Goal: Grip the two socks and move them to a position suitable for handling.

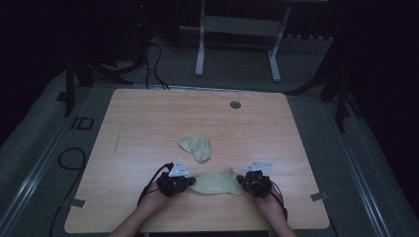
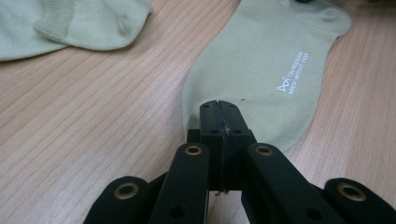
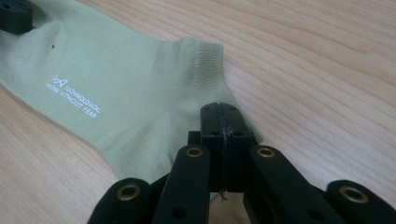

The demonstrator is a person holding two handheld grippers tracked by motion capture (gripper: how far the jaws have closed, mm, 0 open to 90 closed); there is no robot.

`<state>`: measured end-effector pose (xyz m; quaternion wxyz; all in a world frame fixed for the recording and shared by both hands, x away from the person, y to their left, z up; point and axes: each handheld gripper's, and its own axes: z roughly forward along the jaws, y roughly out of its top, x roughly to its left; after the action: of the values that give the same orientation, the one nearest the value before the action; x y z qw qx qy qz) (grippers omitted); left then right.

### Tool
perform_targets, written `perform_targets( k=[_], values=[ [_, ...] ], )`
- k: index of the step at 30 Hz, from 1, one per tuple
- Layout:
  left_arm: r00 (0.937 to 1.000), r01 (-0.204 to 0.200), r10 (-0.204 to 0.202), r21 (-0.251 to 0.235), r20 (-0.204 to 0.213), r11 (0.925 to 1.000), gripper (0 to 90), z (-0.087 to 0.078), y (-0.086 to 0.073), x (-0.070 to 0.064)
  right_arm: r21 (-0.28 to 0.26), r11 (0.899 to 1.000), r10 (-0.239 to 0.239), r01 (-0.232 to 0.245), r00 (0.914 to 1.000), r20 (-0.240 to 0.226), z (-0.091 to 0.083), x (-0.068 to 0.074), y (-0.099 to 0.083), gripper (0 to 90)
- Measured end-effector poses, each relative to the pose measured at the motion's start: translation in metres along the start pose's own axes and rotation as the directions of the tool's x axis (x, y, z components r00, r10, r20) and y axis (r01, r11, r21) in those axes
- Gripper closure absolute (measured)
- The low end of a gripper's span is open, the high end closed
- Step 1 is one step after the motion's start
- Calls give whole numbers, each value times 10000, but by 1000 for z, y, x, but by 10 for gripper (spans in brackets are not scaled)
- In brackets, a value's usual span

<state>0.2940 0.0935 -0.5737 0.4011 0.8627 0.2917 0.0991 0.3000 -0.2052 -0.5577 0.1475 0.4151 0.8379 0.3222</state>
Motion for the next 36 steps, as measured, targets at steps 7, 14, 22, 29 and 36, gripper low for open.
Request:
perform_targets(
  k=[7, 14, 22, 29, 36],
  values=[
    [9999, -110, 110, 41, 107, 9999, 892, 7, 7, -5, 75, 9998, 199, -200, 9996, 182, -9, -7, -8, 895],
    [9998, -125, 126, -23, 170, 9999, 891, 11, 9, -9, 7, 9987, 515, -515, 9984, 232, -17, -13, -18, 889],
    [9998, -96, 96, -41, 166, 9999, 891, 11, 9, -9, 15, 9980, 628, -629, 9978, 204, -17, -14, -18, 871],
    [9988, 308, -300, -204, 384, 9993, 784, 8, 10, -8, -42, 9970, 770, -770, 9970, -128, -20, -12, -13, 823],
    [9962, 618, -555, -947, 673, 9936, 598, -14, 15, -11, -477, 9975, 515, -523, 9985, -179, -27, -10, 12, 697]
  ],
)
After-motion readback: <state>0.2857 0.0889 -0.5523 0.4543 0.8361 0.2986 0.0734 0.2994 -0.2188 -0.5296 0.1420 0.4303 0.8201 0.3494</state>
